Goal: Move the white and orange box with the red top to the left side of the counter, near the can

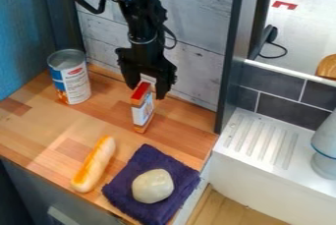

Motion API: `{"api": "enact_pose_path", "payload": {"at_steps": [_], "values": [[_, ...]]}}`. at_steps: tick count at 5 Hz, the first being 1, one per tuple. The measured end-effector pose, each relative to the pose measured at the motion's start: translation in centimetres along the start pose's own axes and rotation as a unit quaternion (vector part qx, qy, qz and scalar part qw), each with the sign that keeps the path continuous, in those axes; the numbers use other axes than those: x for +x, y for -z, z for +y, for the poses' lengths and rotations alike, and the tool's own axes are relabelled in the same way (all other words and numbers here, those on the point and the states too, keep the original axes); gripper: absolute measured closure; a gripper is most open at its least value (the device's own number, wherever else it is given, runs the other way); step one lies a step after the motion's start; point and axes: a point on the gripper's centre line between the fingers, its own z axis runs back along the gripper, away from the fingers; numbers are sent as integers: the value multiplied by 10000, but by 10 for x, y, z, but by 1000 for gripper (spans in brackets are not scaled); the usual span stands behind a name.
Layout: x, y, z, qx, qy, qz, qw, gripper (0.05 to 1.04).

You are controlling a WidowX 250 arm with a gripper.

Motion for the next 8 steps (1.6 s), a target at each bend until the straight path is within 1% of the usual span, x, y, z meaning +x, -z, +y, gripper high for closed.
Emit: {"api": "enact_pose_path", "payload": {"at_steps": [1, 2, 3, 4, 5, 6, 7, 8], "values": [[-3, 0, 2, 78, 12, 93, 9999, 83], [-4, 5, -1, -12, 30, 138, 9999, 151], [-3, 7, -6, -193, 40, 39, 9998, 395], [-5, 8, -9, -293, 74, 62, 9995, 652], [-6, 8, -10, -310, 58, 77, 9995, 711], [-11, 8, -7, -198, 65, 192, 9996, 711], [-21, -6, -9, -284, -68, 182, 9994, 711], [-30, -49, 1, -646, -473, -352, 9962, 711]]}}
